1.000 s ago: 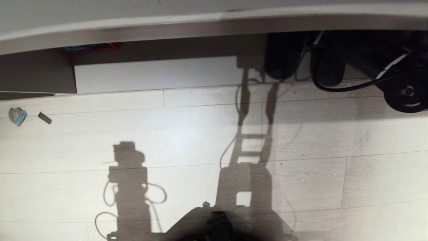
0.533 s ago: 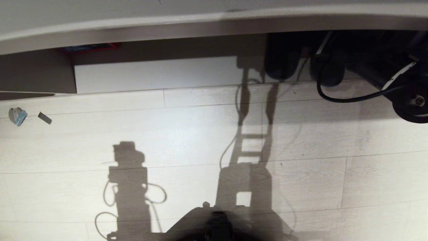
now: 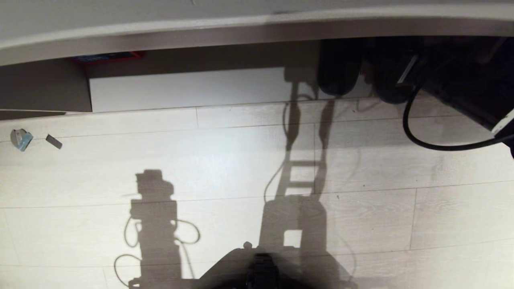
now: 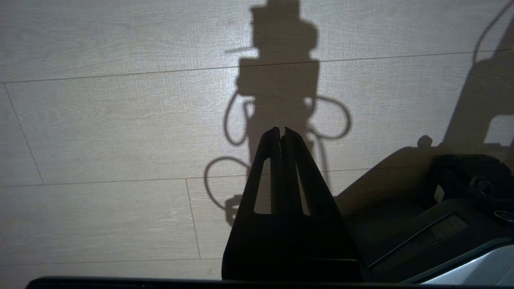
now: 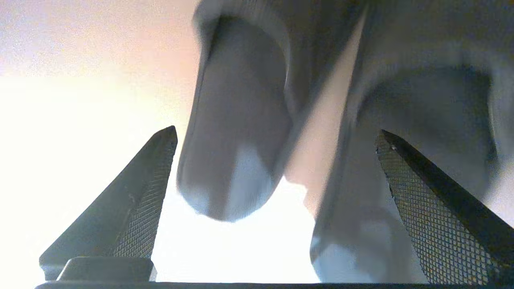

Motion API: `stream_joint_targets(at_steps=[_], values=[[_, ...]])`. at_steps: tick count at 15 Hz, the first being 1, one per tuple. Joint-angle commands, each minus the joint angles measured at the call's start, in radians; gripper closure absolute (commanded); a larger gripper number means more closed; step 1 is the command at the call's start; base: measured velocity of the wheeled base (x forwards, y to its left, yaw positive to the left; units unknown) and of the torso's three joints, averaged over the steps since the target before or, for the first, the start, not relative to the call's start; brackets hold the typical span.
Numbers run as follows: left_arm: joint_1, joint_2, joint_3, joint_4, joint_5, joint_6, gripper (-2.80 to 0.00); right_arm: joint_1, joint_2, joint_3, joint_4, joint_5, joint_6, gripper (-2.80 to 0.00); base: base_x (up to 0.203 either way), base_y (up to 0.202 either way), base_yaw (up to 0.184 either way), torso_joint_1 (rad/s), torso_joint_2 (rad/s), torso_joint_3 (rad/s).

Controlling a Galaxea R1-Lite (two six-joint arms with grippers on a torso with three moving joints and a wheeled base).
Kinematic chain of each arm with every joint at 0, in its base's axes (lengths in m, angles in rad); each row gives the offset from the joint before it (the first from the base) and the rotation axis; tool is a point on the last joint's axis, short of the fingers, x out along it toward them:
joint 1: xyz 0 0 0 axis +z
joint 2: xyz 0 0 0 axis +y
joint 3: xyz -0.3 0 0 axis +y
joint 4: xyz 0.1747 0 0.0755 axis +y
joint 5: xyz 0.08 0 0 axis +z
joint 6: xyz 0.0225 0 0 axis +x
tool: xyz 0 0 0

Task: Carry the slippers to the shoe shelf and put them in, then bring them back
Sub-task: Place the slippers into the shoe cabinet, then pick up the slippers in the shoe cabinet

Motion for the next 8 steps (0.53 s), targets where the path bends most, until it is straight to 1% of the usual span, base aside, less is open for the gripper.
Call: stream_joint_targets(at_steps=[1,3,7,8], values=[[0.0,-0.001,0.0,0.0,0.0,0.0,0.0,0.001,-0.121,0.14,-0.002,0.003,-0.016,-2.8,0.0,0.0,0.0,0.0,0.0,0.0],[0.0,0.001,0.0,0.0,0.0,0.0,0.0,0.001,-0.237,0.278,-0.001,0.017,-0.019,-2.8,0.0,0.0,0.0,0.0,0.0,0.0],[0.0,0.0,0.0,0.0,0.0,0.0,0.0,0.001,-0.48,0.499,0.002,0.094,0.064,-2.8,0.0,0.0,0.0,0.0,0.0,0.0],[0.0,0.001,0.0,0.0,0.0,0.001,0.0,0.0,-0.537,0.537,0.004,0.096,0.074,0.0,0.0,0.0,0.0,0.0,0.0,0.0]])
